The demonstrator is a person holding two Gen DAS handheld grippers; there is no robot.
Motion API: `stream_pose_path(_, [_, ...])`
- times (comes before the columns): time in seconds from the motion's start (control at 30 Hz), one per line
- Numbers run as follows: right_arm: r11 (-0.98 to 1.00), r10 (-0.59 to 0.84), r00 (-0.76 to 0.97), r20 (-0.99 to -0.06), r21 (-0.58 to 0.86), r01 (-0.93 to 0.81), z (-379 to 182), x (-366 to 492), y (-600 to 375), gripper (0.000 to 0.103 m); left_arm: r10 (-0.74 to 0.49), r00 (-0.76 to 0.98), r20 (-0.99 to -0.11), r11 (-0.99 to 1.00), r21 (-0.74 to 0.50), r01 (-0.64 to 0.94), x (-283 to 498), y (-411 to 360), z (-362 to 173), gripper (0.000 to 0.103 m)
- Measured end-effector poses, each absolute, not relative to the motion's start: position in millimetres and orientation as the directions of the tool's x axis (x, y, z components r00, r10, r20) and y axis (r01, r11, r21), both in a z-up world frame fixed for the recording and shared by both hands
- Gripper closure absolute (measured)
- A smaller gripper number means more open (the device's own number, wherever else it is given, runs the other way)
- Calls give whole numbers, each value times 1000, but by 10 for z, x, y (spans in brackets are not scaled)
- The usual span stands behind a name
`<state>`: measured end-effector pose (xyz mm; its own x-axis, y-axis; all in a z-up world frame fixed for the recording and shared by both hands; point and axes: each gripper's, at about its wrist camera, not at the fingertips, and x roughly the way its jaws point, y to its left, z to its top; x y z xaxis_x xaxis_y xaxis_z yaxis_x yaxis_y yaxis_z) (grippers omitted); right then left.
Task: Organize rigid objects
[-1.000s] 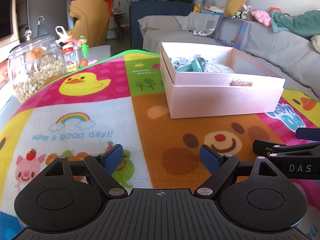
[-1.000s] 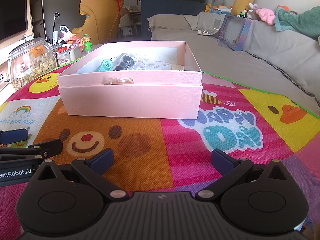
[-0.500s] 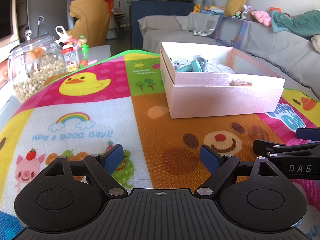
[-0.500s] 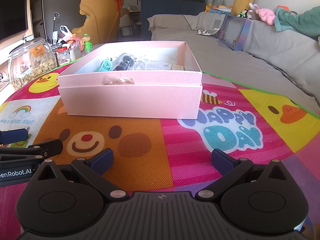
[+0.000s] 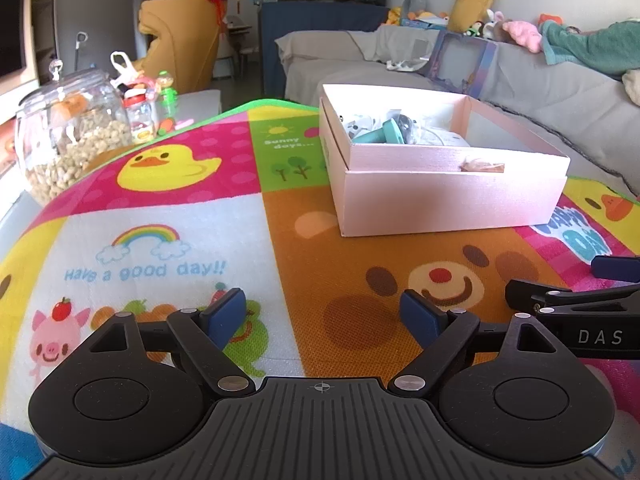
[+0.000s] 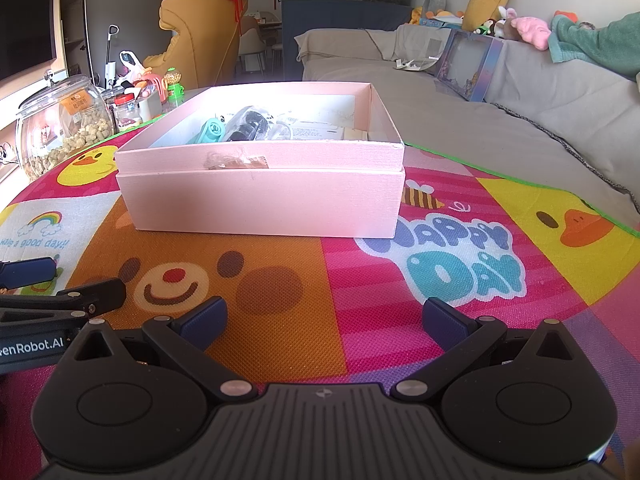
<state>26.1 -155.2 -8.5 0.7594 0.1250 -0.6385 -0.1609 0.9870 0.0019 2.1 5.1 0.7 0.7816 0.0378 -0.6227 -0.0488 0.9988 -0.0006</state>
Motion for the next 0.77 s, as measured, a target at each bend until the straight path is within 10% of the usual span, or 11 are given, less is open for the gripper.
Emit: stream_pose_path(0.77, [987, 125, 759, -638, 2, -161, -85, 262, -1553, 0, 44, 779, -626, 999, 3, -54, 3, 26, 14, 14])
